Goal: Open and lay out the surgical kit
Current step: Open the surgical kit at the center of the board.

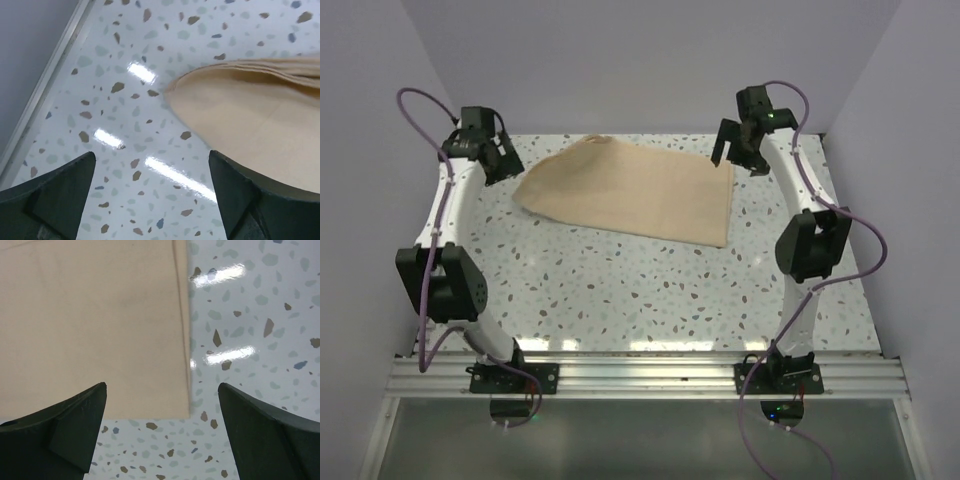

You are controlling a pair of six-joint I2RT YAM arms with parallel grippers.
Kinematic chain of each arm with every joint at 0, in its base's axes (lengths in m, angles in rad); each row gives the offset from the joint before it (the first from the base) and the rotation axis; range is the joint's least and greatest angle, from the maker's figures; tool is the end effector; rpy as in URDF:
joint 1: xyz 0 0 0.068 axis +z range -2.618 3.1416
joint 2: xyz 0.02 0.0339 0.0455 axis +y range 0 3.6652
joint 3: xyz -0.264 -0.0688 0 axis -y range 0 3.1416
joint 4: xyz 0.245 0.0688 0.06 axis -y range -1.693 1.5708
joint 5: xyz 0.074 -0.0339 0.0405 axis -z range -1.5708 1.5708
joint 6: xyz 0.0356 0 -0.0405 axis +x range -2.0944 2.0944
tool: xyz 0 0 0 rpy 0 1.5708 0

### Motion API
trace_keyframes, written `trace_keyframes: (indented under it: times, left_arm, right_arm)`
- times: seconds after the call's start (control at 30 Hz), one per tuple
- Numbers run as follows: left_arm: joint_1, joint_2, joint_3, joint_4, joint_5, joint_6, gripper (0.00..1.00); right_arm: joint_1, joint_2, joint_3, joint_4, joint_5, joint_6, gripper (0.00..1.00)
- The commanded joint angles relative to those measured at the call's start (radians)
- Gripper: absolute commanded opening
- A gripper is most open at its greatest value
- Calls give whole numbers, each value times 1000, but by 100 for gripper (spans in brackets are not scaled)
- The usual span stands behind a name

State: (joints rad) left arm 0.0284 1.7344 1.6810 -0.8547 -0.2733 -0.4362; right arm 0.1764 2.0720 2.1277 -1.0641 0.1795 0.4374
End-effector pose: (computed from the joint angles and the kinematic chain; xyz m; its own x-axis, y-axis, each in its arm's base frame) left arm 0.3770 0.0203 0.3355 -0.6325 -0.4250 -0.6475 -0.5082 0.8586 -0.0671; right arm 0.4405 0.0721 0.3263 -0.7879 0.2829 -0.5470 0.2813 0.9555 0.0890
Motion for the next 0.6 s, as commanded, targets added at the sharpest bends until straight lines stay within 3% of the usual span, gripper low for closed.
trace_keyframes:
  times: [0.0, 0.17, 0.37, 0.57]
  left_arm:
    - [42, 16, -168, -3, 57, -15, 100]
    - [107, -4, -332, 89, 163, -53, 100]
    - [105, 1, -369, 203, 256, -33, 100]
    - [105, 82, -351, 305, 226, -73, 98]
  right_arm:
    - [2, 65, 99, 58, -110, -5, 97]
    - [2, 120, 144, 99, -156, 3, 97]
    - [-9, 218, 242, 139, -161, 6, 98]
    - [-35, 250, 199, 237, -103, 70, 97]
